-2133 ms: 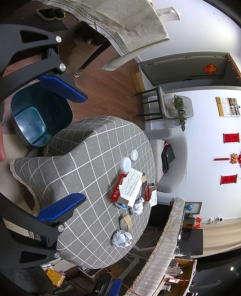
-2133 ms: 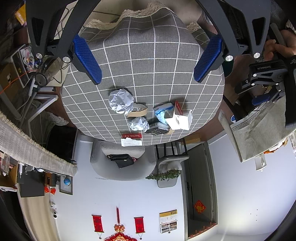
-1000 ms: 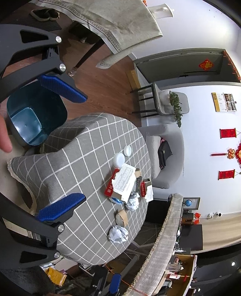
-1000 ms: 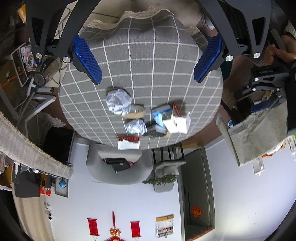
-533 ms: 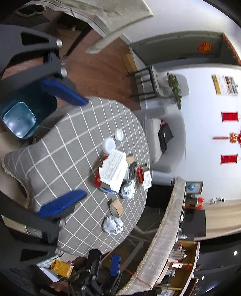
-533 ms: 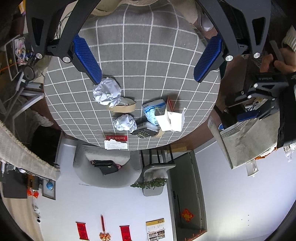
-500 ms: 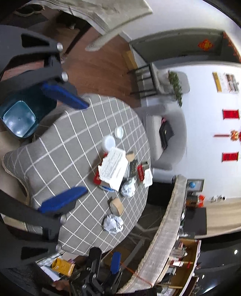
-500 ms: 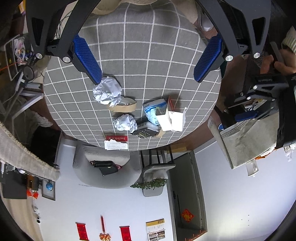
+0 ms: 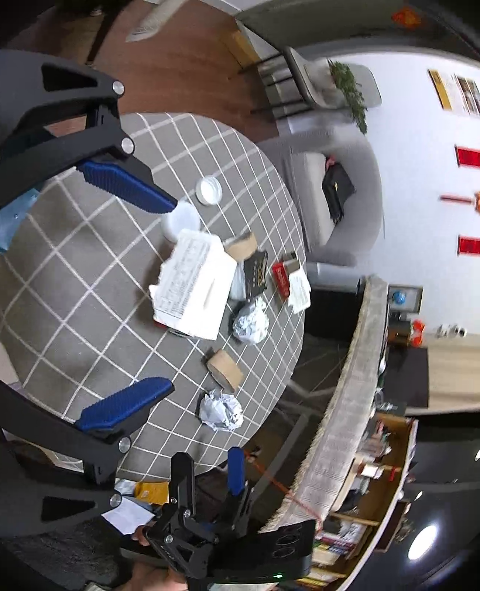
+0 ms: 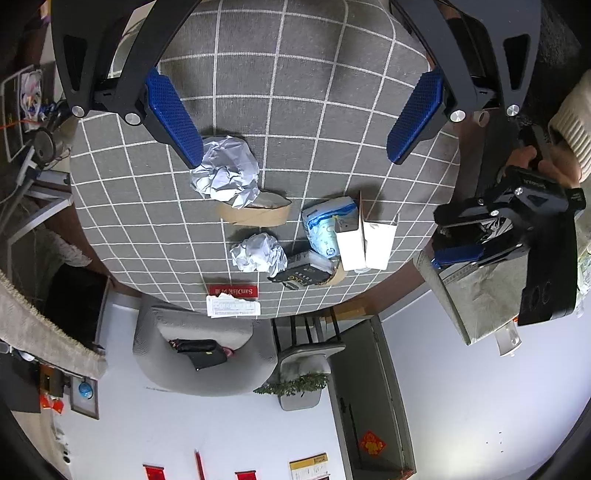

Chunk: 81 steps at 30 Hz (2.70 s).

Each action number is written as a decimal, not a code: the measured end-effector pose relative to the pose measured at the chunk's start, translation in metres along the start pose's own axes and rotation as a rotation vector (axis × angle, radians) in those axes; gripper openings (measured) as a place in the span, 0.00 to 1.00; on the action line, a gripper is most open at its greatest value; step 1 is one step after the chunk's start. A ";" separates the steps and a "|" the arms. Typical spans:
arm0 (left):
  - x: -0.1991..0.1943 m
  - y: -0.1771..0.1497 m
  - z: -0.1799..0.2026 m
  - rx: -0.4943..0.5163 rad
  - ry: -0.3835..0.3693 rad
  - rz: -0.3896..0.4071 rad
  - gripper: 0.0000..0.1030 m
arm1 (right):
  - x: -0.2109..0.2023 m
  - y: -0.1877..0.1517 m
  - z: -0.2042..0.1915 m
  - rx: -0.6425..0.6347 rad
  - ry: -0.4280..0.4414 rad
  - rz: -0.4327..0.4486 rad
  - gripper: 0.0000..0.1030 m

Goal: Collect trash
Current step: 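Grasp the white tissue box with the left tool while the right grasps the foil ball, then release the tissue box into the teal bin with the left tool while the right carries foil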

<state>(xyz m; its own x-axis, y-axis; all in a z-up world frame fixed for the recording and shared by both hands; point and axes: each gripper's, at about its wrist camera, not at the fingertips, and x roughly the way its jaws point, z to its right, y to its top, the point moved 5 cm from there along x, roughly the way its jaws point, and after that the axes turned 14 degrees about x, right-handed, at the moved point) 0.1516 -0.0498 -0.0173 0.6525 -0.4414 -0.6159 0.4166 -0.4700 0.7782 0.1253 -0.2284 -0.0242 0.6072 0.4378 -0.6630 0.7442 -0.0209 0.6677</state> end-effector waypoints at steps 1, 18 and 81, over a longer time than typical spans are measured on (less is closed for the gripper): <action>0.006 0.001 0.001 0.014 -0.012 -0.005 0.90 | 0.001 0.000 0.001 0.001 0.003 -0.005 0.97; 0.061 0.014 -0.004 0.062 -0.067 -0.057 0.90 | 0.019 0.008 0.020 0.028 0.020 -0.046 0.97; -0.049 -0.022 -0.037 -0.198 0.164 0.038 0.80 | 0.033 0.013 -0.003 0.043 -0.116 -0.054 0.48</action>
<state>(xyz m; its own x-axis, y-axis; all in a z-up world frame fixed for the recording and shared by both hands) 0.1335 0.0106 0.0000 0.7575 -0.3180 -0.5701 0.4948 -0.2899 0.8192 0.1539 -0.2116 -0.0368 0.5920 0.3326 -0.7341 0.7866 -0.0400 0.6162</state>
